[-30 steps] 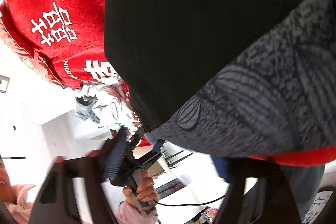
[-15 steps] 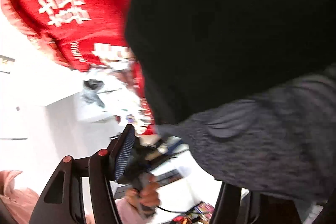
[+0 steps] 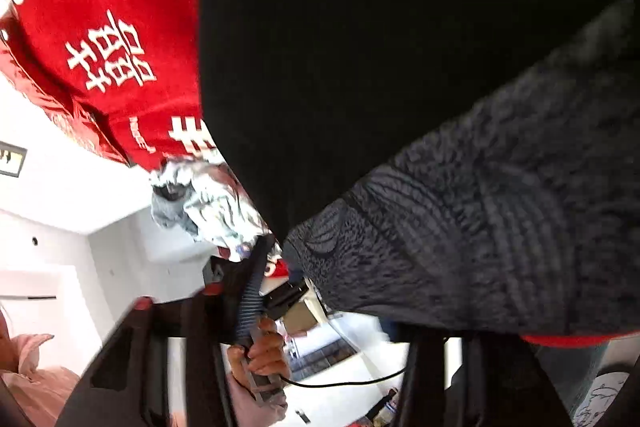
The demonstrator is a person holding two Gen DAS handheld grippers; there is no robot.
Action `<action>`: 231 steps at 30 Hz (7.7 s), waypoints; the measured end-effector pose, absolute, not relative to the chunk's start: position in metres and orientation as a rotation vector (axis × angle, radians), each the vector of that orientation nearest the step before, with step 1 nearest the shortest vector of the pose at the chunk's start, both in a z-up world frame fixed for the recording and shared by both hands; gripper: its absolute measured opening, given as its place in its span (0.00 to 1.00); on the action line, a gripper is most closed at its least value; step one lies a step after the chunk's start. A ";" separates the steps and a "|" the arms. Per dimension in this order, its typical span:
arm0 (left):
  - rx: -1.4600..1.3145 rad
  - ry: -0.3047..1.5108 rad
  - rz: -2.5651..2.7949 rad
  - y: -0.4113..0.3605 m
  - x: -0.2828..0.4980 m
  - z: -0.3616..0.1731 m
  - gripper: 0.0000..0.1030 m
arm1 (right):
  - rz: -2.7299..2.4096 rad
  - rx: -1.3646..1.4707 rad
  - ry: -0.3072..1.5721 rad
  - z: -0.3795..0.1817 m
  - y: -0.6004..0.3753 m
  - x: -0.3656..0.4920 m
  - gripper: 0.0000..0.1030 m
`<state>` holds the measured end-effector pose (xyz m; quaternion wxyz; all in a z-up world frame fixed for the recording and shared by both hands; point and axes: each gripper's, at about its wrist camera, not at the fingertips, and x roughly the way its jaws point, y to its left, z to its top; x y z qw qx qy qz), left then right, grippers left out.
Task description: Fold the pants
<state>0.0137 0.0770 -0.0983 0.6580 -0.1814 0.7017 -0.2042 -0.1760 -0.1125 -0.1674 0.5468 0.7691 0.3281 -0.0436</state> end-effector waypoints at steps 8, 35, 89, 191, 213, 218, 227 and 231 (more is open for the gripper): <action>-0.273 1.423 -0.567 0.030 0.057 -0.005 0.52 | 0.011 1.550 0.766 -0.069 -0.180 -0.105 0.10; 0.452 1.265 -0.481 -0.102 0.177 -0.080 0.83 | -0.393 1.152 1.184 -0.131 -0.245 0.097 0.39; 0.463 1.330 -0.607 -0.357 0.002 -0.053 0.92 | -0.750 1.436 0.856 -0.025 -0.505 -0.263 0.65; 0.469 1.248 -0.332 -0.082 0.166 -0.093 1.00 | -0.244 1.315 1.357 -0.112 -0.209 -0.053 0.20; 0.402 1.262 -0.303 -0.085 0.191 -0.106 1.00 | -0.369 0.644 1.420 -0.087 -0.210 0.029 0.79; 0.435 1.257 -0.337 -0.067 0.166 -0.105 1.00 | -0.359 0.614 1.419 -0.084 -0.204 0.030 0.79; 0.422 1.255 -0.245 -0.031 0.184 -0.103 1.00 | -0.353 0.658 1.370 -0.065 -0.210 0.044 0.79; 0.328 1.255 -0.290 -0.011 0.173 -0.112 1.00 | -0.197 0.687 1.278 -0.043 -0.211 0.100 0.79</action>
